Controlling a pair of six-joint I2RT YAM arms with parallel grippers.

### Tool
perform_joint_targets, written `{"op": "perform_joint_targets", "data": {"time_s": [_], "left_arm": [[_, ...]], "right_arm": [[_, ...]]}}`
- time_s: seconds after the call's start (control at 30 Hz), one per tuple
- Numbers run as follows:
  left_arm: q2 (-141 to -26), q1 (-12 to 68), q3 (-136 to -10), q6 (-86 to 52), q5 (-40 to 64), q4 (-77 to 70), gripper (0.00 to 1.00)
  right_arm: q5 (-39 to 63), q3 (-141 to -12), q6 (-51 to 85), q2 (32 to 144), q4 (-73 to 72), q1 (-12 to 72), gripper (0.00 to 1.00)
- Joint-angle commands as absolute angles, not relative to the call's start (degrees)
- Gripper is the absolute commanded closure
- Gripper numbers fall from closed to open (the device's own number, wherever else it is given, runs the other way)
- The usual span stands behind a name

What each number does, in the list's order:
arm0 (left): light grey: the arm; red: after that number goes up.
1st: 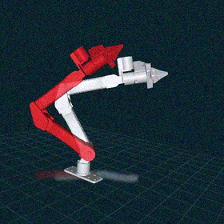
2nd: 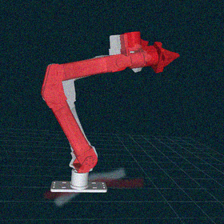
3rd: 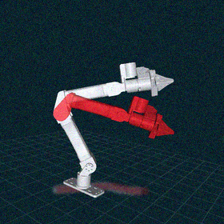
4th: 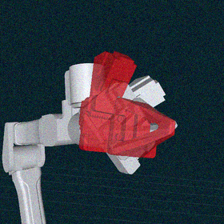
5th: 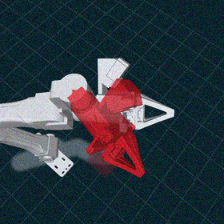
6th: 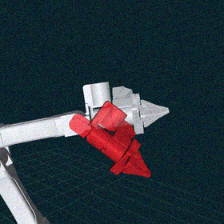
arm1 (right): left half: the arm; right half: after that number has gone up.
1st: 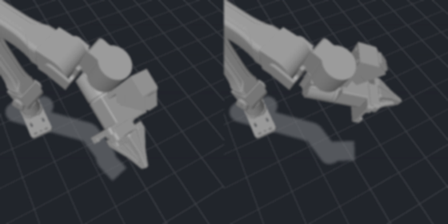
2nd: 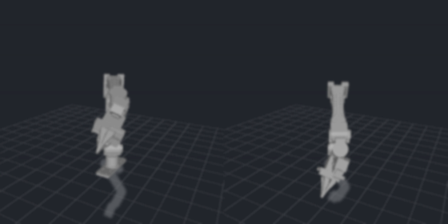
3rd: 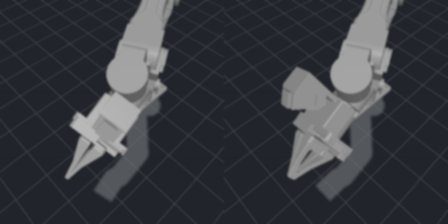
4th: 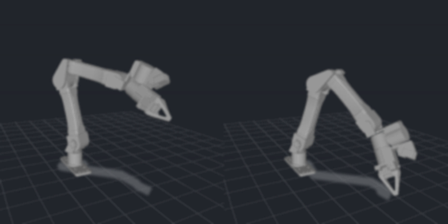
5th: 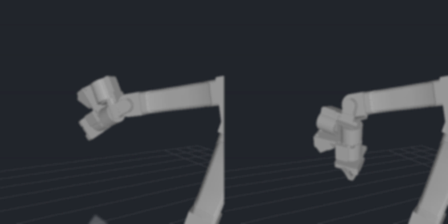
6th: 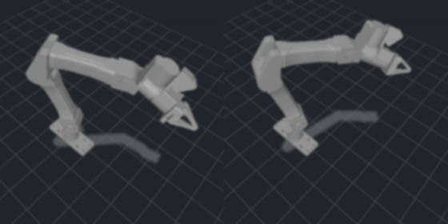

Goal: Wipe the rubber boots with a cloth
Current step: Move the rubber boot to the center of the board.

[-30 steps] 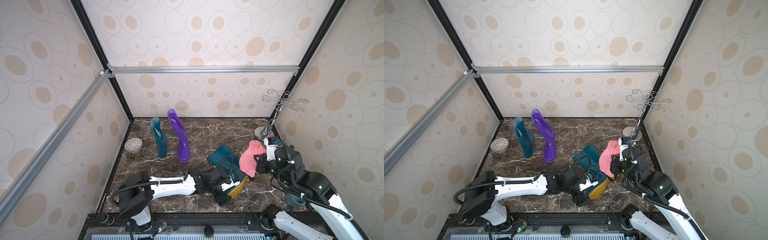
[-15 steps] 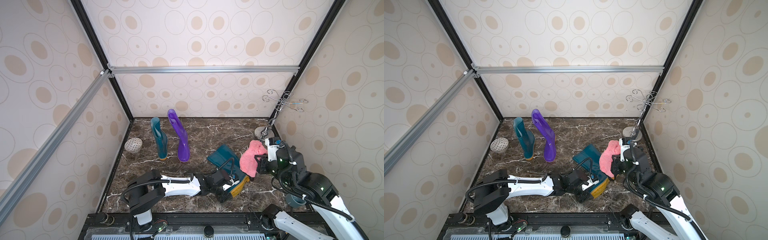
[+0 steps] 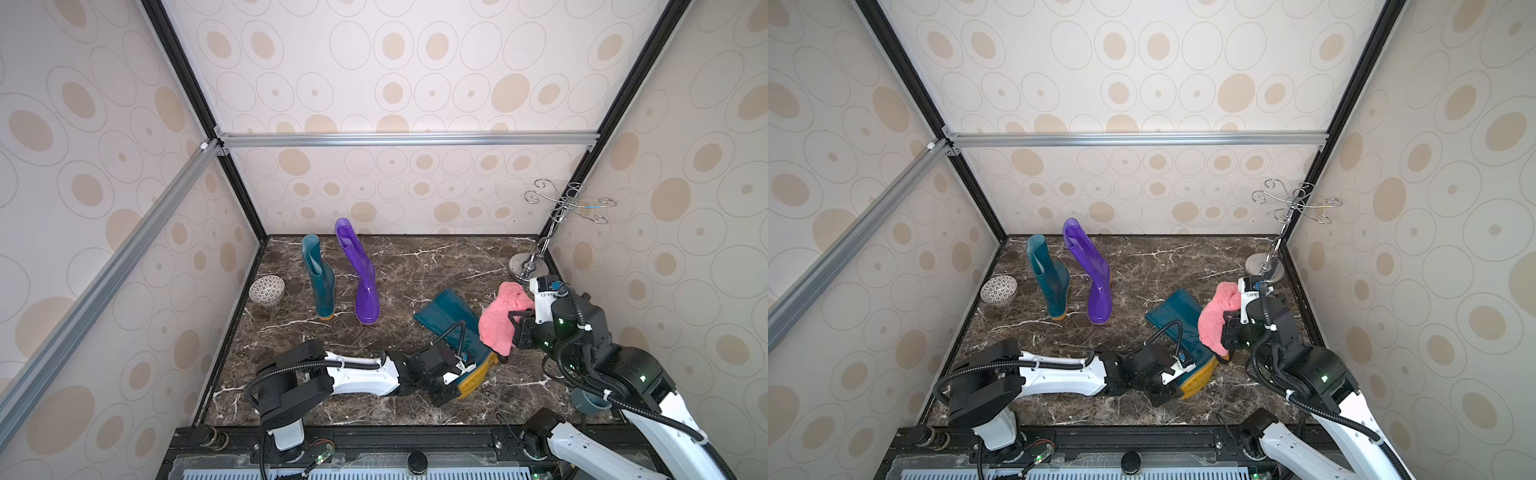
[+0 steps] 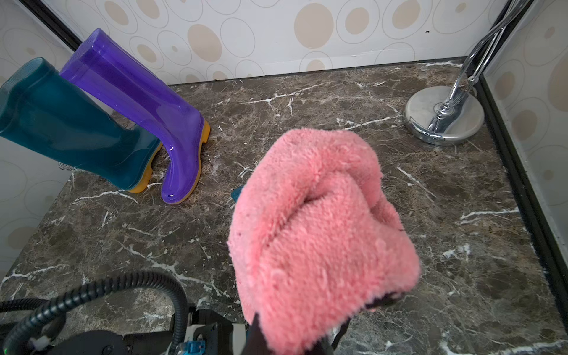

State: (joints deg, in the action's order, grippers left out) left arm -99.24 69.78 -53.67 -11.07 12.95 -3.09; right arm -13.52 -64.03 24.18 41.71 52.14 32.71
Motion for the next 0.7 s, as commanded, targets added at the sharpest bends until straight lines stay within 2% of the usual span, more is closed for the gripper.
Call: {"op": "perform_joint_targets", "data": {"time_s": [0.0, 0.07, 0.17, 0.3, 0.43, 0.67], "left_arm": [[-100.1, 70.0, -53.5, -12.6, 13.2, -5.4, 0.48], [-100.4, 70.0, -53.8, -12.9, 13.2, -5.6, 0.48], [-100.6, 70.1, -53.7, -12.7, 13.1, -5.7, 0.55], [-99.6, 70.1, -53.4, -11.3, 11.5, -4.0, 0.74], [-97.2, 70.0, -52.7, -9.5, 8.4, -0.2, 1.0], [-89.0, 68.3, -49.5, -6.6, 0.6, 8.8, 1.0]], "right_arm": [[-13.1, -63.0, 25.3, 41.3, 51.7, 32.7, 1.0], [-12.9, -62.5, 25.7, 41.1, 51.5, 32.6, 1.0], [-12.8, -61.9, 26.0, 40.7, 51.2, 32.7, 1.0], [-11.7, -61.5, 26.5, 41.0, 51.0, 32.7, 1.0], [-9.1, -60.5, 27.4, 41.6, 49.8, 32.7, 1.0], [-0.2, -54.6, 33.5, 45.4, 43.0, 32.7, 1.0]]}}
